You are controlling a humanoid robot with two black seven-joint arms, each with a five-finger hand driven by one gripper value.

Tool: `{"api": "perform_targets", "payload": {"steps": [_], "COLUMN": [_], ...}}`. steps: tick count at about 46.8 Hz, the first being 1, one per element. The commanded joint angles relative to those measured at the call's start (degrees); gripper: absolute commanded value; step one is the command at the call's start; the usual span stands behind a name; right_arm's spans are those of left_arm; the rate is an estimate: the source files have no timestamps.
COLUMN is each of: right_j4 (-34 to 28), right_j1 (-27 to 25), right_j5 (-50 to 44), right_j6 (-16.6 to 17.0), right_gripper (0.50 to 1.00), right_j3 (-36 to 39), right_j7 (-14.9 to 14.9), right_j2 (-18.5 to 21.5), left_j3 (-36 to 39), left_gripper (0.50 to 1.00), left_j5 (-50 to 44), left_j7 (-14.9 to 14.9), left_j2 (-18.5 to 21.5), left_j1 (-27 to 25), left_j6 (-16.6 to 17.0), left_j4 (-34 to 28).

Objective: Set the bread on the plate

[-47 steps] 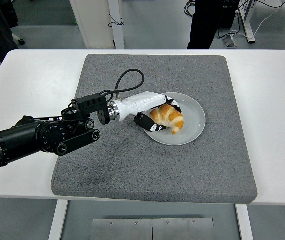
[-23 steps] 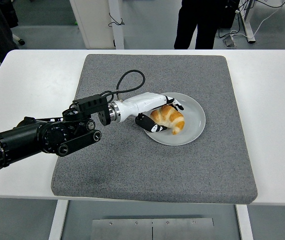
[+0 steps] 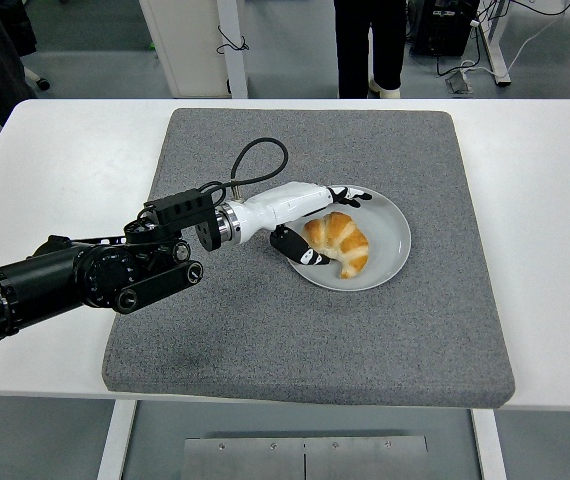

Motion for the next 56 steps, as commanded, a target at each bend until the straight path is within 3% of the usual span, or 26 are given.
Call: {"api": "perform_targets", "payload": {"steps": [1, 9, 17, 26, 39, 47, 56], "right_j4": [0.0, 0.0, 0.0, 0.0, 0.0, 0.0, 0.0], "right_j1": [0.0, 0.0, 0.0, 0.0, 0.0, 0.0, 0.0], "right_j5": [0.0, 0.0, 0.0, 0.0, 0.0, 0.0, 0.0], "right_j6": [0.0, 0.0, 0.0, 0.0, 0.0, 0.0, 0.0], "right_gripper": [1.000, 1.000, 1.000, 1.000, 1.000, 1.000, 1.000], "right_j3": [0.0, 0.0, 0.0, 0.0, 0.0, 0.0, 0.0], "right_j7": [0.0, 0.0, 0.0, 0.0, 0.0, 0.0, 0.0], "right_j2": [0.0, 0.0, 0.0, 0.0, 0.0, 0.0, 0.0], "left_j3": [0.0, -1.0, -2.6, -9.7, -17.3, -19.8, -25.0], "left_gripper": [0.902, 0.919, 0.930, 0.933, 0.936, 0.958, 0.963], "left_j5": [-0.2, -2.0, -9.9, -20.3, -37.0, -44.6, -46.6], "left_j7": [-0.1, -0.6, -1.1, -1.4, 0.4, 0.1, 0.1], "left_j2": [0.0, 0.4, 0.8, 1.2, 4.7, 8.1, 9.3], "left_j1": [0.0, -0.2, -0.8, -0.7, -0.2, 1.1, 3.3], "left_j6": [0.0, -0.2, -0.6, -3.1, -3.2, -2.9, -2.8], "left_j4": [0.0, -0.3, -0.5, -0.7, -0.4, -0.2, 1.8]}}
